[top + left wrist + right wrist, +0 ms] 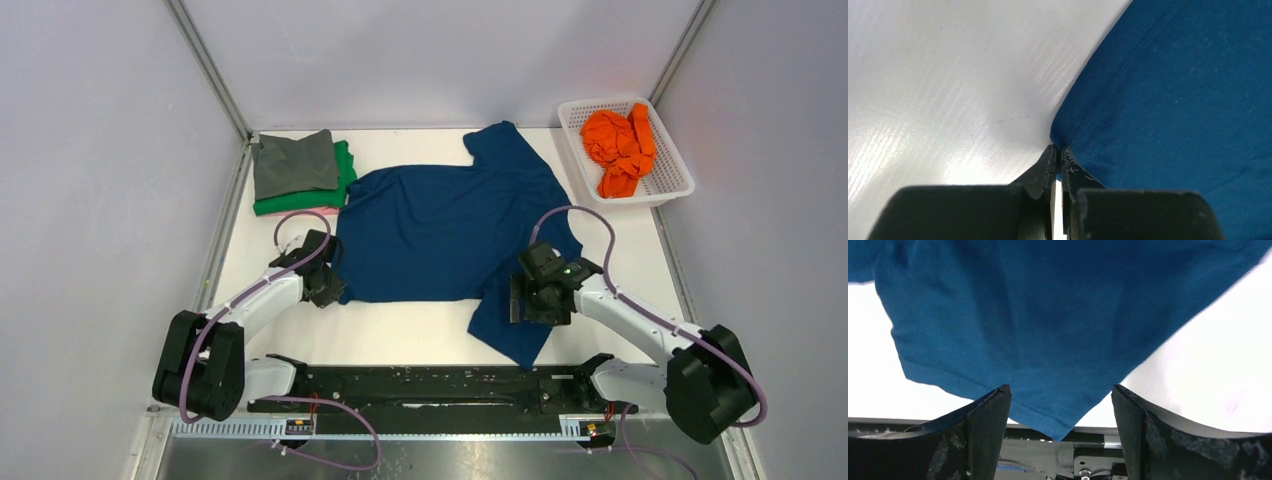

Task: Fold and stack the t-shirts
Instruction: Grab the side of the flattened tshirt closest away from the robot with both arms

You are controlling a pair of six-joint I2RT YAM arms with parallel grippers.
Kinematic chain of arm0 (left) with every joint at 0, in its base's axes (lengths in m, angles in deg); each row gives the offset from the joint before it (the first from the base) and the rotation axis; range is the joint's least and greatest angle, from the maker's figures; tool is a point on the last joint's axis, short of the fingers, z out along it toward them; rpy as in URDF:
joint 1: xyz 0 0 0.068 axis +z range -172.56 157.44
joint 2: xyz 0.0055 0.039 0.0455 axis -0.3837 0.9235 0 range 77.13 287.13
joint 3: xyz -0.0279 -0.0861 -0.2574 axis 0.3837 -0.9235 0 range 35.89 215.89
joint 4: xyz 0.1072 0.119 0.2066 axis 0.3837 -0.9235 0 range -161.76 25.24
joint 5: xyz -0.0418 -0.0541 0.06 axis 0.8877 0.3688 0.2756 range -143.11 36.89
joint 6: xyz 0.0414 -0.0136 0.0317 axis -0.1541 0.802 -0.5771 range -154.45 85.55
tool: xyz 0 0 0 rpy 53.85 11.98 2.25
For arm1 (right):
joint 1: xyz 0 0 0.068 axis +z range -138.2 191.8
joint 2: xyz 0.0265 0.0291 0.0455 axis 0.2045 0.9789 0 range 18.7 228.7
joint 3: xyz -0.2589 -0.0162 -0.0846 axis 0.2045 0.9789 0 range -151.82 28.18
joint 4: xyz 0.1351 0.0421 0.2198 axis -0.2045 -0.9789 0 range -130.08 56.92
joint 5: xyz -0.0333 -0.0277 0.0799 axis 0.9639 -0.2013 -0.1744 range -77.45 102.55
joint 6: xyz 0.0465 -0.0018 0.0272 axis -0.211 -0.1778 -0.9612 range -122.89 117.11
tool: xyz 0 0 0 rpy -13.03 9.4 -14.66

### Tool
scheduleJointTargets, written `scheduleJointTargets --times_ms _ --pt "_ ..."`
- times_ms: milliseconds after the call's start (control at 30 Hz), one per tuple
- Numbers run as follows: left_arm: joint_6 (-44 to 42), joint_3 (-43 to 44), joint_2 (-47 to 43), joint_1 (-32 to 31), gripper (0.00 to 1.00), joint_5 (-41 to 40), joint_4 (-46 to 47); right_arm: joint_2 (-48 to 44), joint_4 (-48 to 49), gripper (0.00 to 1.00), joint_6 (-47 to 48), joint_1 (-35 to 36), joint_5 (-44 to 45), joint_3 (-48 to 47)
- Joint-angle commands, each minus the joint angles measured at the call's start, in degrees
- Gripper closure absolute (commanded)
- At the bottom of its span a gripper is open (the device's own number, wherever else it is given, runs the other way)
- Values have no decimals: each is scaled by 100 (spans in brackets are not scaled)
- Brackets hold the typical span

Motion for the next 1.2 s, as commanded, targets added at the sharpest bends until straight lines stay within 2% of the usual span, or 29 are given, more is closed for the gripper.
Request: scheduleJointTargets --times_ms 0,133,267,367,500,600,700,967,1100,1167 --pt "-67 51 -137 -20 100 -68 -149 383 -141 20 -131 610 -472 -104" --pt "-63 114 -74 -20 100 -64 -252 846 -128 25 -175 1212 -478 -146" --pt "-36 86 -83 -18 100 -75 -269 1228 32 31 -266 1463 -468 -84" --pt "2 87 -99 -21 100 -67 -298 1567 7 36 -404 1551 -97 -127" --pt "43 72 -186 -16 100 -76 -352 1779 46 55 -669 1578 131 -53" --pt "69 38 -312 -18 100 -106 -417 1618 37 84 -727 1587 92 32" --pt "76 48 -507 -28 100 -145 -698 1127 -241 100 -679 1612 -207 110" --pt "572 -335 -1657 -131 100 -142 -1806 -159 -1522 100 -785 1710 -1089 293" --pt "695 -494 -2153 -178 100 40 -2026 -368 -1677 100 -678 1718 -1375 190" --pt "713 -468 -2256 -179 100 126 -1964 -322 -1697 100 -568 1707 -1234 50"
